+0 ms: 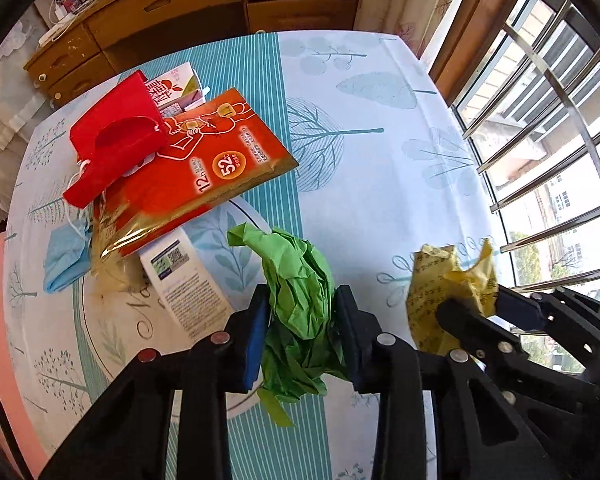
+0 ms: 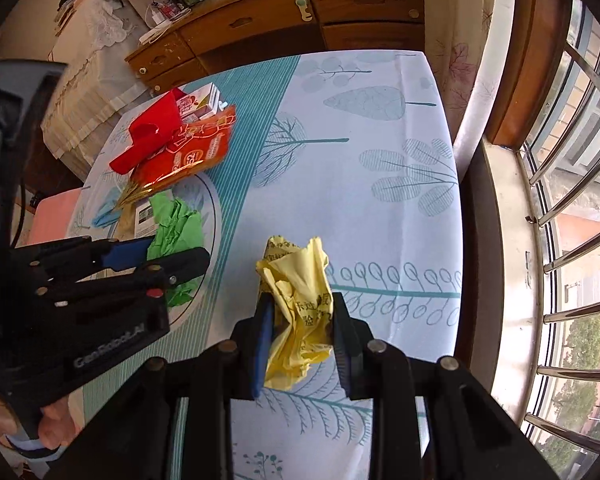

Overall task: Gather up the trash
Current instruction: 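Carry both gloves over the bin and open both grippers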

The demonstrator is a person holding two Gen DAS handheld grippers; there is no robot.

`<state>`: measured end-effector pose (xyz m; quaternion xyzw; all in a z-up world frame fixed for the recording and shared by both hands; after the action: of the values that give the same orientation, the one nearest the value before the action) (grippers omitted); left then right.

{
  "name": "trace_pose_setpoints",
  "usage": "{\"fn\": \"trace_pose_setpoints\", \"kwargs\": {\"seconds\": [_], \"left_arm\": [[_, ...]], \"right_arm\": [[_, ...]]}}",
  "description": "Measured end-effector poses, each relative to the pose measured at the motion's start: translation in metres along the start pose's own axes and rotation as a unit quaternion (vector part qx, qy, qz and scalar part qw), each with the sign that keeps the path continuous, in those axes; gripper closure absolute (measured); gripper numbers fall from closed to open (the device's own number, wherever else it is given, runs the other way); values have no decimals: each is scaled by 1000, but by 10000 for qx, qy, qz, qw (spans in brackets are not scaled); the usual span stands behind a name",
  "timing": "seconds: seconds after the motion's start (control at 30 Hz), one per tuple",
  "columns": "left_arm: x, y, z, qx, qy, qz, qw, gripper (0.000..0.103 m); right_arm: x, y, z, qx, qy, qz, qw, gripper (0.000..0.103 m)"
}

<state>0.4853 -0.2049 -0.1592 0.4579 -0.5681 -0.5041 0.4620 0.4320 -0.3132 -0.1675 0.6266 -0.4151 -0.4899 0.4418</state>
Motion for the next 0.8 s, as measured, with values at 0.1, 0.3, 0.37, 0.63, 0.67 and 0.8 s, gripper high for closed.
{"fn": "trace_pose_setpoints", "kwargs": {"seconds": [0.1,0.3,0.37,0.63,0.67,0.8], "left_arm": [[-5,28,27,237,26,194,9995,72],[-25,78,94,633,-48,362,9973,72],[-36,89,120,729,-30,400,9965,72],[-91,115,230,995,123,473,9938,72],[-96,117,242,1023,122,486,9935,72],[-122,120,298,1222,-54,573,9908,72]], "right_arm": [[-14,5,12,-74,84,18,9999,75],[-48,13,51,-334,212,54,9992,76],[-64,15,67,-426,318,148,9985,76],[-140,20,140,-575,542,325,9963,76],[-150,20,150,-574,557,340,9962,76],[-191,20,193,-543,552,462,9959,76]]}}
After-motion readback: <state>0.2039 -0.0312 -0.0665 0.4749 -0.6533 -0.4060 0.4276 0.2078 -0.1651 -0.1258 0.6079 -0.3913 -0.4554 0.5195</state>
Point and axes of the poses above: each gripper's, at about its wrist camera, not at the fingertips, and y roughly against the way its jaws point, x to its right, z to its underside, the point moved 2 cm from there along -y, roughly the way its jaws point, and after that the axes turned 11 degrees about -x, right-handed, at the moved point
